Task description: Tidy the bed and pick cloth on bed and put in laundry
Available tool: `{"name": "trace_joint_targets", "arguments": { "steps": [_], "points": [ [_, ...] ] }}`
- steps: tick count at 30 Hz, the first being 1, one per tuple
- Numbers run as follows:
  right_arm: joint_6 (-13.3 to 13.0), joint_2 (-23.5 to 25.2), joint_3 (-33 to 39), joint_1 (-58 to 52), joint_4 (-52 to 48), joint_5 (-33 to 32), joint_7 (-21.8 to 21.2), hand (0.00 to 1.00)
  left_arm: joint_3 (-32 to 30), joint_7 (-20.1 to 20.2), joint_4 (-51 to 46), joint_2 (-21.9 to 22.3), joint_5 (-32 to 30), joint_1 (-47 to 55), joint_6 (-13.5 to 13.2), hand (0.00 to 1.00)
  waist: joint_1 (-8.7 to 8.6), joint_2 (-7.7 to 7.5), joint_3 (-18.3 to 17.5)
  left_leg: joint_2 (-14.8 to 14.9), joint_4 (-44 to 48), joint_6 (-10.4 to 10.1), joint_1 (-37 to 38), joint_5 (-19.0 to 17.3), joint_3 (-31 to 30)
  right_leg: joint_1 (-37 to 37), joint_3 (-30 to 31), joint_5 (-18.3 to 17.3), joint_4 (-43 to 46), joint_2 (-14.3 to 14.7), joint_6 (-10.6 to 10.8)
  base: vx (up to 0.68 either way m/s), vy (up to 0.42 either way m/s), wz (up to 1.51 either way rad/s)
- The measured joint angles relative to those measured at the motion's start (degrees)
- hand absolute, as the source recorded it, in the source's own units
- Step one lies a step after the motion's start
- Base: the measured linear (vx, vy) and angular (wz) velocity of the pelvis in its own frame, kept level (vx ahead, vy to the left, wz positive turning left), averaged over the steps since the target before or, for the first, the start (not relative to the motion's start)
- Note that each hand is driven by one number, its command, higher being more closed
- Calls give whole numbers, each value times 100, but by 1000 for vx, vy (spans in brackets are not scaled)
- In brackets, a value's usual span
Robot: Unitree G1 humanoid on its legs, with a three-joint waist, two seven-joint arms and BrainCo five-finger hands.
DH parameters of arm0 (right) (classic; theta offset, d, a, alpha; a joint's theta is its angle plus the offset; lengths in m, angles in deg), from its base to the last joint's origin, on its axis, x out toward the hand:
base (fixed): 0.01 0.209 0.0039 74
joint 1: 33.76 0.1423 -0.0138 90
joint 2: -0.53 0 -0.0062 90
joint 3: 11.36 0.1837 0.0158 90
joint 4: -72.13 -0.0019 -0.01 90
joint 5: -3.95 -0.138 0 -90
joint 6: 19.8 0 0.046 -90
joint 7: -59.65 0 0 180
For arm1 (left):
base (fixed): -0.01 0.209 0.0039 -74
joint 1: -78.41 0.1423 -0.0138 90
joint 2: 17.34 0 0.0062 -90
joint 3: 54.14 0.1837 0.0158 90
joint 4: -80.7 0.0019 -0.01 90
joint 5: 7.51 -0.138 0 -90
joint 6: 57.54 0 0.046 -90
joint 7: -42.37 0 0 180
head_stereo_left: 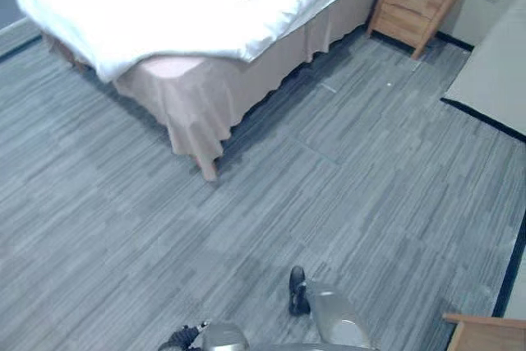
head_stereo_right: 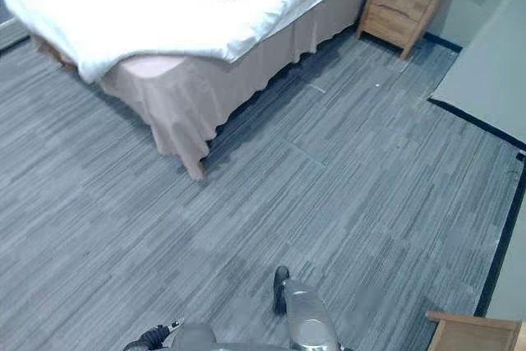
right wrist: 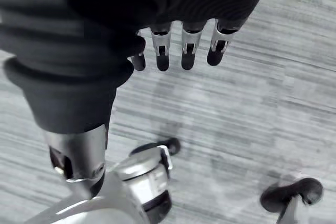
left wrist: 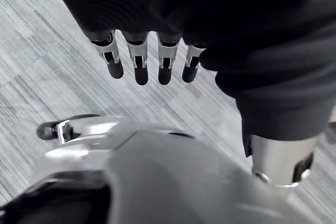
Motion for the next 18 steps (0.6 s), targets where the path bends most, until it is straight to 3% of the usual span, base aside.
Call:
{"name": "trace_joint_targets", "arguments": {
  "steps": [2,4,6,7,9,10,11,12,13,14,15,17,18],
  "points": [
    [-66,-85,-18,64,103,114,-31,0,-43,67,-141,66,0,11,-94,0,160,-16,13,-416,-633,41,-394,-154,178,405,68,-118,-163,4,89,416,-114,-17],
    [-127,-133,-13,182,94,169,-107,0,-92,105,-183,124,31,51,-143,0,303,-37,29,-848,-2052,-14,-596,-187,523,701,203,-274,-267,-59,128,382,-25,-28],
    [-292,-119,12,288,7,165,-189,0,-247,101,-166,177,39,163,-177,0,288,-87,59,-1211,-4418,-163,-524,115,1555,1063,132,-526,-361,-190,132,450,26,10],
    [-299,-137,12,275,-16,161,-205,0,-241,101,-152,185,38,186,-170,0,274,-78,61,-1249,-4830,-120,-526,227,1895,1207,68,-590,-434,-192,202,490,68,47],
    [-307,-146,-28,278,-79,126,-255,0,-246,89,-175,204,39,312,-75,0,358,-139,1,-1434,-5638,8,-545,303,2678,1698,-151,-990,-561,-263,562,642,157,41],
    [-306,-122,-50,258,-119,103,-255,0,-259,78,-173,177,40,347,-22,0,417,-234,-68,-1511,-5667,142,-553,327,2692,1685,-222,-1169,-410,-382,616,560,162,-2],
    [-303,-93,-99,258,-131,91,-253,0,-263,63,-165,140,39,385,55,0,486,-347,-143,-1554,-5501,510,-586,398,2746,1557,-276,-1369,-57,-547,696,594,146,-36],
    [-307,-45,-253,395,-159,134,-332,0,-301,36,46,86,38,420,197,0,570,-399,-259,-1536,-5099,1186,-627,654,2859,865,-412,-1664,1855,-910,1159,587,134,-27],
    [-337,-32,-268,441,-178,170,-364,0,-294,25,91,73,39,418,228,0,552,-444,-299,-1600,-5067,1617,-593,813,2808,514,-476,-1548,2732,-1122,1414,719,177,33],
    [-396,118,-281,515,-129,203,-404,0,-281,-9,108,-91,62,367,276,0,390,-715,-343,-1918,-5065,1563,-477,629,2585,21,-596,-1191,3993,-1677,1507,608,184,97],
    [-423,135,-265,570,-117,242,-466,0,-286,-36,31,-112,130,316,226,0,361,-757,-342,-2041,-5122,1516,-245,539,2411,-217,-689,-1283,4296,-1905,1450,617,193,109],
    [-484,70,-277,635,-135,213,-471,0,-232,-36,5,-104,195,228,150,0,382,-635,-279,-2050,-5326,1431,209,480,1981,-352,-814,-1386,3784,-1882,1572,525,137,76],
    [-525,31,-285,624,-137,150,-465,0,-222,-36,-15,-96,198,140,135,0,368,-494,-244,-2017,-5529,1367,443,469,1731,-410,-833,-1384,3310,-1791,1573,504,79,119]
  ]
}}
